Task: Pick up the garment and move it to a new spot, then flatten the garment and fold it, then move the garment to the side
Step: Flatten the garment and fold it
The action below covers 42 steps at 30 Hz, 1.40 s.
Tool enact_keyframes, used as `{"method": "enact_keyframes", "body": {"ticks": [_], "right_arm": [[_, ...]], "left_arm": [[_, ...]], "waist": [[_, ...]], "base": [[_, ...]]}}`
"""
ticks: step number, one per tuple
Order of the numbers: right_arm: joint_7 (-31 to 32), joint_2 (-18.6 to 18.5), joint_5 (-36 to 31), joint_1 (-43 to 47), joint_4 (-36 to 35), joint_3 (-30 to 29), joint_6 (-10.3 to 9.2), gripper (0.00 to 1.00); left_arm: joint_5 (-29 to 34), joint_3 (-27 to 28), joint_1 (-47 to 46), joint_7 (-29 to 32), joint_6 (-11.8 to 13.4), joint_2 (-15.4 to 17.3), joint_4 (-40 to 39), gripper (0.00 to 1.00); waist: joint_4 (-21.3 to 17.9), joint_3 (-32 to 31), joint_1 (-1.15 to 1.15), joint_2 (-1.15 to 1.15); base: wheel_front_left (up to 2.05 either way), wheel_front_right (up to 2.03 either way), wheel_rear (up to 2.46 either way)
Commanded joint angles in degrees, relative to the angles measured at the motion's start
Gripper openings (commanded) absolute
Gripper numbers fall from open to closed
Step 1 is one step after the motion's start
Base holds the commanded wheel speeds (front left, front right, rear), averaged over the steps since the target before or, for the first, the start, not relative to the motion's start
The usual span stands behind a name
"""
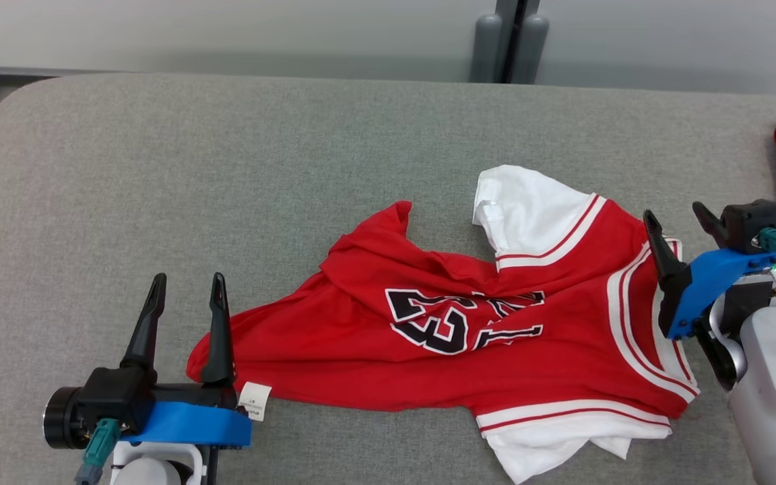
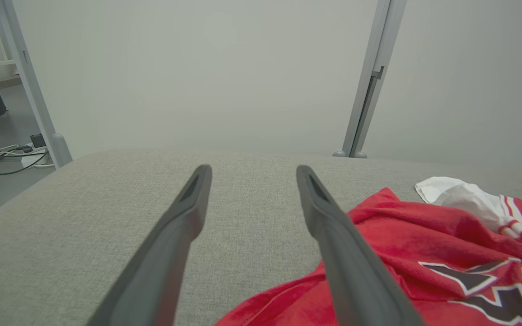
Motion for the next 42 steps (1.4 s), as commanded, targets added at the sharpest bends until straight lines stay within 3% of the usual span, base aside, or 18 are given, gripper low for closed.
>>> {"method": "enact_keyframes", "body": {"ticks": [1,14,15,16,17,28,36,37,38,42], "right_arm": [[0.8,-0.8,-0.2,-1.4,2.3,0.2,0.01,1.0],[2.2,0.9,-0.9,-5.2,17.4,1.0,0.02,1.0],[1.8,1.4,-0.3,-5.5,17.9,1.5,0.06,0.48],[1.3,1.7,0.1,-5.9,17.9,1.9,0.07,0.15],[0.7,1.6,0.4,-6.3,18.0,2.4,0.07,0.0],[-5.2,-2.8,2.7,-18.2,16.5,5.1,0.01,0.0],[-7.0,-4.9,2.0,-27.5,21.3,3.1,0.01,0.0],[-7.1,-4.6,1.7,-27.8,22.3,3.2,0.01,0.2],[-6.8,-4.4,1.3,-27.8,23.6,3.3,0.01,1.0],[-8.2,-3.9,1.0,-27.6,26.2,3.3,0.01,1.0]], "left_arm": [[-0.4,-0.2,-1.0,-0.1,0.3,-0.1,-0.3,1.0],[-1.3,-1.7,-2.9,-0.1,1.3,-0.1,-0.3,1.0],[-1.3,-1.7,-3.0,-0.1,1.3,-0.1,-0.2,1.0],[-1.3,-1.8,-3.1,-0.1,1.4,-0.1,-0.1,1.0],[-1.3,-1.8,-3.2,-0.1,1.4,-0.1,-0.1,1.0],[-2.6,-3.2,-3.9,-0.1,1.5,-0.1,0.1,1.0],[-4.0,-4.9,-4.5,-0.1,2.1,-0.1,0.2,1.0],[-4.0,-5.0,-4.5,-0.1,2.1,-0.1,0.1,1.0],[-4.2,-5.0,-4.4,-0.1,2.3,-0.1,0.1,1.0],[-4.3,-4.8,-3.9,-0.1,2.7,-0.1,0.1,1.0]], "waist": [[1.3,1.5,-0.01,-0.01],[2.5,4.3,-0.01,-0.01],[2.5,4.3,-0.01,-0.01],[2.5,4.3,-0.01,-0.01],[2.5,4.2,-0.01,-0.01],[4.6,4.8,-0.01,-0.01],[7.5,6.3,-0.01,-0.01],[7.6,6.4,-0.01,-0.01],[7.7,6.5,-0.01,-0.01],[7.5,6.2,-0.01,-0.01]], "base": [[0.0,0.0,0.0],[0.0,0.0,0.0],[0.0,0.0,0.0],[0.0,0.0,0.0],[0.0,0.0,0.0],[0.0,0.0,0.0],[0.0,0.0,0.0],[0.0,0.0,0.0],[0.0,0.0,0.0],[0.0,0.0,0.0]]}}
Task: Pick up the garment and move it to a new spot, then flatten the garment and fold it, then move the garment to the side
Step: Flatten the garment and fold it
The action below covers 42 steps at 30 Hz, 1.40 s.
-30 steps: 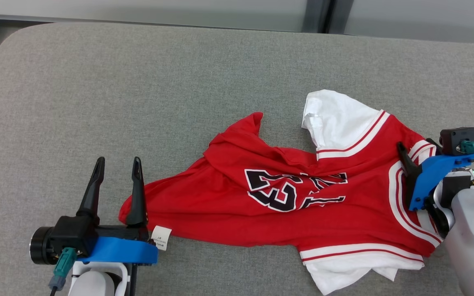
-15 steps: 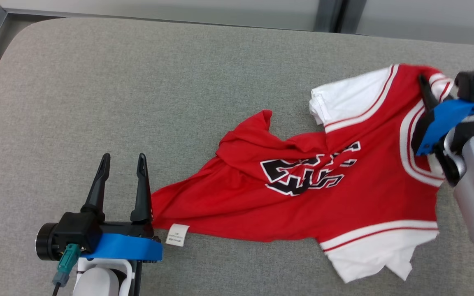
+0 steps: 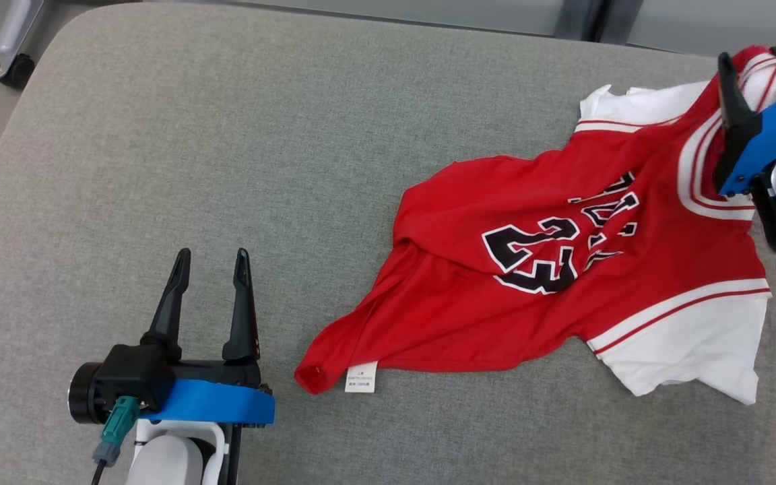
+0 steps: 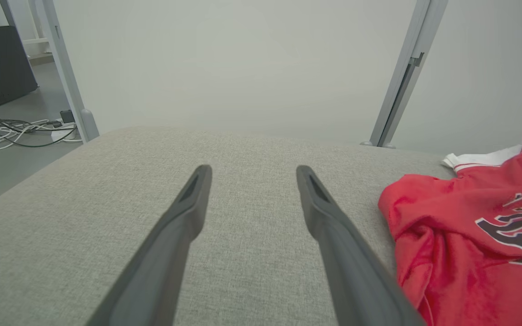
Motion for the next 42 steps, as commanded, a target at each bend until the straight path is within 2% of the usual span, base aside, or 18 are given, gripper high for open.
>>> {"method": "enact_keyframes", "body": {"ticks": [1,8,20,31,34,42], "right_arm": [[-0.6,-0.1,0.1,0.6,0.4,0.1,0.01,1.0],[-2.7,-0.7,2.1,6.6,-2.3,-0.4,0.01,1.0],[-2.8,1.8,6.3,28.7,-28.0,-2.6,0.01,1.0],[-2.8,8.6,4.2,49.1,-46.6,-6.6,0.01,1.0],[-2.8,10.9,2.9,54.4,-49.5,-7.9,0.01,1.0],[-2.8,14.0,0.4,61.2,-51.1,-7.7,0.01,1.0]], "left_arm": [[-0.2,0.3,0.0,-0.1,0.3,-0.1,0.0,1.0],[1.2,1.7,0.8,-0.1,-0.3,0.0,0.3,1.0],[3.3,5.4,4.2,-0.1,-1.3,0.0,0.6,1.0],[3.7,7.7,7.7,-0.1,-2.1,0.0,0.6,1.0],[3.6,7.6,8.2,-0.1,-2.3,0.0,0.8,1.0],[3.3,7.5,9.3,-0.1,-2.3,0.0,0.9,1.0]], "waist": [[-0.4,-0.3,-0.01,0.0],[-3.4,-2.6,-0.01,0.0],[-10.1,-8.7,-0.01,0.0],[-12.3,-12.0,-0.01,0.0],[-12.1,-12.8,-0.01,0.0],[-12.2,-13.9,-0.01,0.0]], "base": [[0.0,0.0,0.0],[0.0,0.0,0.0],[0.0,0.0,0.0],[0.0,0.0,0.0],[0.0,0.0,0.0],[0.0,0.0,0.0]]}}
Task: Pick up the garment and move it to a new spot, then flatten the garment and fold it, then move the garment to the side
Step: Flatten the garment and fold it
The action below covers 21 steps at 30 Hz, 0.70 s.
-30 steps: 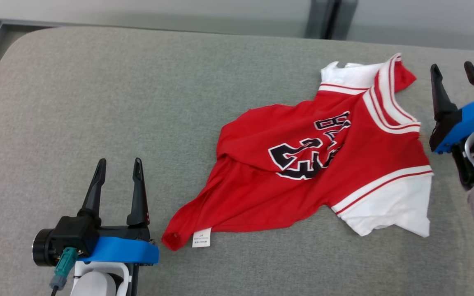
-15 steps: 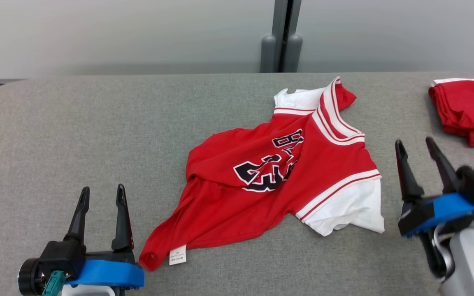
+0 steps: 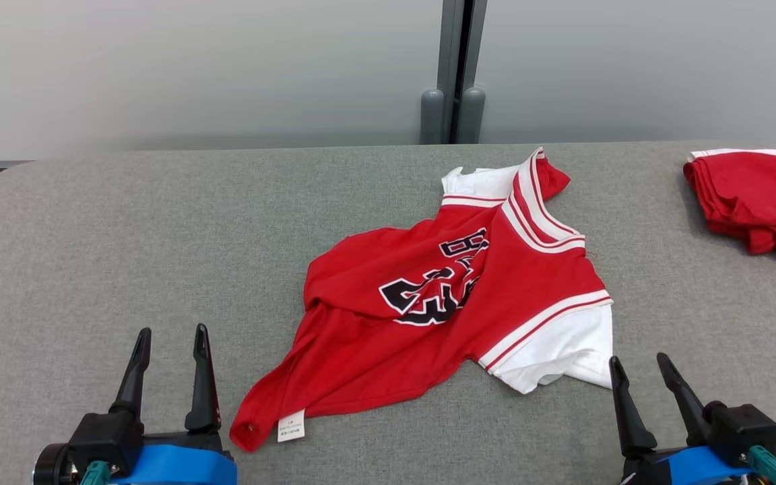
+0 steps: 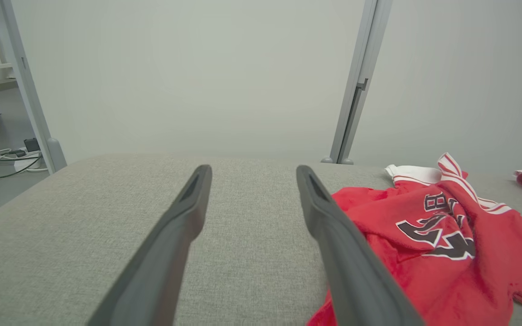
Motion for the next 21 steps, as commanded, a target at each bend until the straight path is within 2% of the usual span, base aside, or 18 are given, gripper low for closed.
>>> {"method": "enact_keyframes", "body": {"ticks": [1,10,21], "right_arm": [[-0.3,0.1,-0.2,0.5,0.0,0.1,0.01,1.0],[1.3,-0.1,-1.7,-1.3,0.6,0.2,0.01,1.0],[4.7,0.8,0.4,-2.7,2.8,7.1,0.01,1.0]], "left_arm": [[-0.2,0.1,0.5,-0.1,-0.1,0.0,-0.1,1.0],[0.0,-0.4,0.4,-0.1,0.1,0.0,-0.2,1.0],[-0.3,-0.9,-0.4,-0.1,-0.1,0.0,0.1,1.0]], "waist": [[0.0,-0.1,0.0,0.01],[0.5,-0.3,0.0,0.01],[2.4,0.2,0.0,0.01]], "base": [[0.0,0.0,0.0],[0.0,0.0,0.0],[0.0,0.0,0.0]]}}
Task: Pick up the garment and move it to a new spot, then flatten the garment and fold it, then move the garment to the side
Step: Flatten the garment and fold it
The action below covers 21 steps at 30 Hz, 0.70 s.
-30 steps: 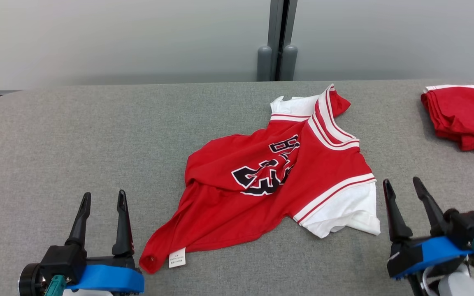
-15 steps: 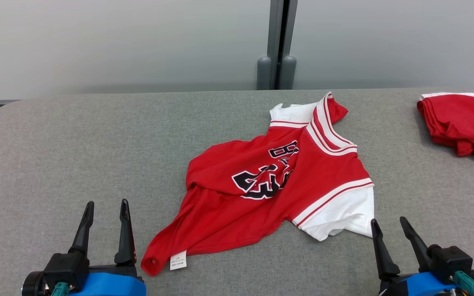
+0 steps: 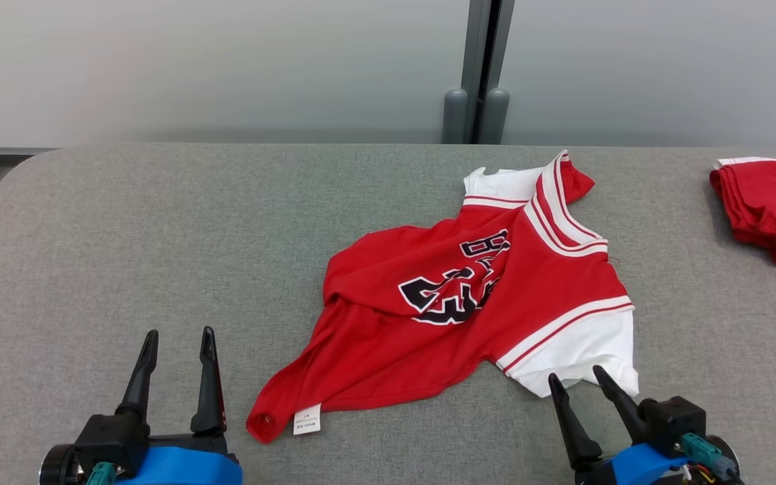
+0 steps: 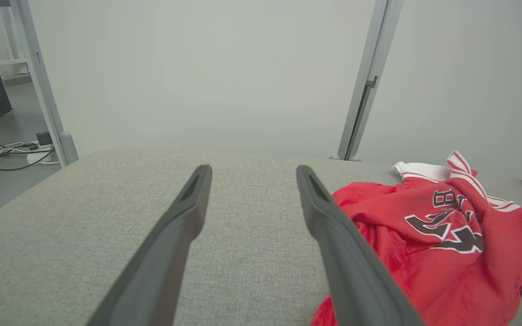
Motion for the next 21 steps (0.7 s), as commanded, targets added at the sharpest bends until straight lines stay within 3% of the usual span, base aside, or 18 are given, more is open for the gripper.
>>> {"method": "enact_keyframes", "body": {"ticks": [1,20,21], "right_arm": [[0.3,0.1,0.5,-1.0,1.0,0.6,0.01,1.0],[1.2,0.7,0.9,-10.1,15.8,5.1,0.01,1.0],[0.9,0.7,1.1,-10.5,16.5,5.3,0.01,0.86]], "left_arm": [[0.0,-0.1,-0.8,-0.1,-0.1,0.0,-0.1,1.0],[-0.2,-0.9,-2.4,-0.1,0.4,0.0,-0.3,1.0],[-0.2,-0.9,-2.5,-0.1,0.4,0.0,-0.2,1.0]], "waist": [[0.4,0.1,0.0,0.0],[1.9,2.7,0.0,0.0],[1.9,2.7,0.0,0.0]], "base": [[0.0,0.0,0.0],[0.0,0.0,0.0],[0.0,0.0,0.0]]}}
